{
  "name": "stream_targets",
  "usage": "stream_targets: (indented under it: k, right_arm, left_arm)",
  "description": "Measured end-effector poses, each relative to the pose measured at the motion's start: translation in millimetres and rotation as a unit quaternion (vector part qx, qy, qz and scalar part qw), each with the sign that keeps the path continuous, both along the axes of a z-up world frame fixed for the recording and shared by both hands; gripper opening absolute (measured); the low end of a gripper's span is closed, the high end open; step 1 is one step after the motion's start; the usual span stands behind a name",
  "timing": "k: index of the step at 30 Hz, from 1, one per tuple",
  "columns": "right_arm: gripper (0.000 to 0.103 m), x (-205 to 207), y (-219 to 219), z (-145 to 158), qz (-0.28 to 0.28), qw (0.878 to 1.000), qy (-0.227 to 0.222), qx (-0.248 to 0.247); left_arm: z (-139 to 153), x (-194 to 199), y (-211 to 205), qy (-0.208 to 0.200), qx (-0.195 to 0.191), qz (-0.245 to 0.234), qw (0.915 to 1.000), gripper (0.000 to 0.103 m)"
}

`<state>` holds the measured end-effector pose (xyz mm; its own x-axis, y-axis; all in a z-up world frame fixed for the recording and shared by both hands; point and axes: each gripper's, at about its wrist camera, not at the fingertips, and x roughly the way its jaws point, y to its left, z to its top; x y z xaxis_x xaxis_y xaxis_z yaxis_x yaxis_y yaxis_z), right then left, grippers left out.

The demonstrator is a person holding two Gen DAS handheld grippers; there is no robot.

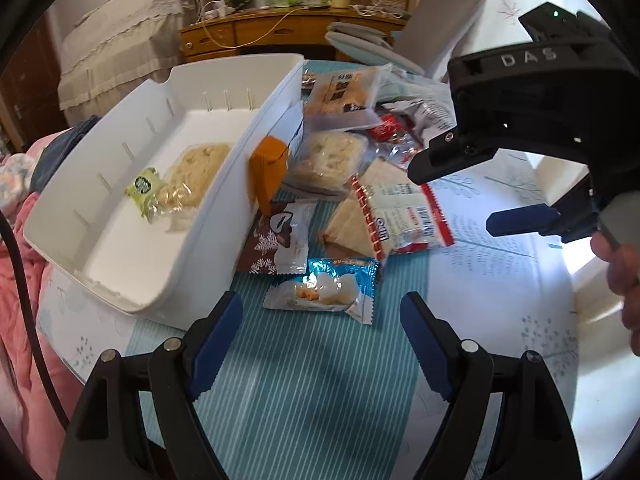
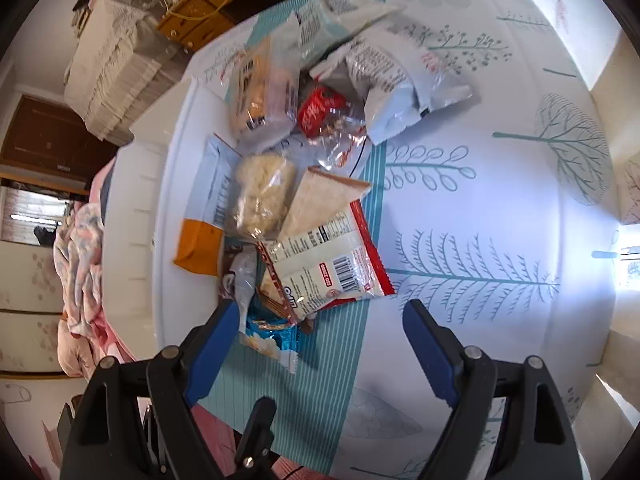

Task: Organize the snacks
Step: 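Move the left gripper to the blue-and-white wrapped biscuit and close on it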

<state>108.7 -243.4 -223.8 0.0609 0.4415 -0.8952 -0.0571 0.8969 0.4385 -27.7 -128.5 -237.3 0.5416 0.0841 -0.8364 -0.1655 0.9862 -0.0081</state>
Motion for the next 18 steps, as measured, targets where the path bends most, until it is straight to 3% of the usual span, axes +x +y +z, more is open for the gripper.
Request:
stream_targets:
  k: [13,18]
  right_arm:
    - [0.084,14,24,-32,0.041,0.998,0.015,-0.042]
    - [0.084,22,40,-40,0.058,0.996,0.015,-0.069]
  left_arm:
    - [-27,26,6,0.005,0.022,0.051,0.9984,0.080]
    - [-34,37,16,0.013,-0.004,0.069,0.9975,0.080]
